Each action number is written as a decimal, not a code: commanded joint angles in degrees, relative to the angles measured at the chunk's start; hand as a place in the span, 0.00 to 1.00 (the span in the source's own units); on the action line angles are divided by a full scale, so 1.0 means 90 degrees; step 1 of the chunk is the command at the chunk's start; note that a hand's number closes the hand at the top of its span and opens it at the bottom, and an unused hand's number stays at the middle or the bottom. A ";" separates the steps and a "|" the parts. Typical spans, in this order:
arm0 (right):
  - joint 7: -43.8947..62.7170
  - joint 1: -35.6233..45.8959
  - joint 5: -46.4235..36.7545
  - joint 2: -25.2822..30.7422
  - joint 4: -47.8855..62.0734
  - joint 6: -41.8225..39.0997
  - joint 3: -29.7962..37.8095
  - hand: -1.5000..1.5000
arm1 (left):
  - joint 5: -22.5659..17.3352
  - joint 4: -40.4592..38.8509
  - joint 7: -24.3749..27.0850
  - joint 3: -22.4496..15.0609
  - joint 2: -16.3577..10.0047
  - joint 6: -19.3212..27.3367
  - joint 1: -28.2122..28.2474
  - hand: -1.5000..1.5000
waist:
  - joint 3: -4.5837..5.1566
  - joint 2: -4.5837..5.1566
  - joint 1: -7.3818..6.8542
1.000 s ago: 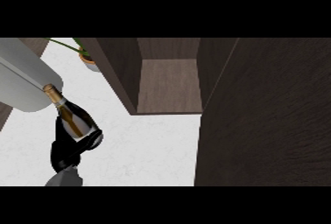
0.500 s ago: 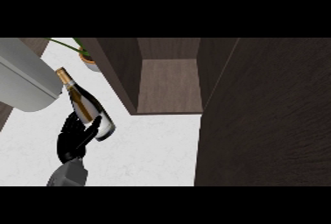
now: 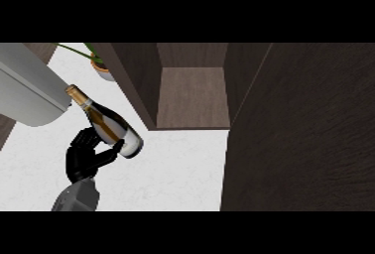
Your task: Pick up the wine, place it into the cabinet and close the cabinet
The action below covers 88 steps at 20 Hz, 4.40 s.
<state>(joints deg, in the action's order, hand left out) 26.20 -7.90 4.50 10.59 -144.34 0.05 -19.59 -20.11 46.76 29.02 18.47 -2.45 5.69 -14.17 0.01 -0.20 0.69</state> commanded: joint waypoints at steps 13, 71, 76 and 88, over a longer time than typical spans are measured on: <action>-0.0001 -0.0694 0.0563 0.0147 -0.1171 -0.0167 0.0335 0.00 | 0.0160 0.3259 0.0183 -0.1613 0.0047 -0.2109 0.2068 1.00 | -0.0016 -0.0031 -0.0061; 0.0604 -0.0404 0.0929 -0.0231 -0.1242 -0.0595 0.0619 0.00 | -0.2907 0.0182 -0.0182 -0.4837 0.0272 0.2996 -0.2524 1.00 | 0.0004 0.0028 0.0089; -0.0081 -0.0891 0.1527 -0.0004 -0.0975 -0.1118 0.1236 0.00 | -0.2986 -0.0842 -0.0002 -0.4365 0.0272 0.2556 -0.3147 1.00 | -0.0007 0.0056 0.0173; 0.0158 -0.0570 0.1444 -0.0194 -0.0943 -0.1080 0.1128 0.00 | -0.3252 -0.2041 -0.0103 -0.3888 0.0271 0.2643 -0.4527 1.00 | -0.0001 0.0073 0.0171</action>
<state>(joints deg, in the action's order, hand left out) 22.20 -12.64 7.33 7.30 -143.46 -9.41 -12.53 -49.23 31.95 28.41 -18.02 -0.14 29.75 -51.27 0.01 0.33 2.20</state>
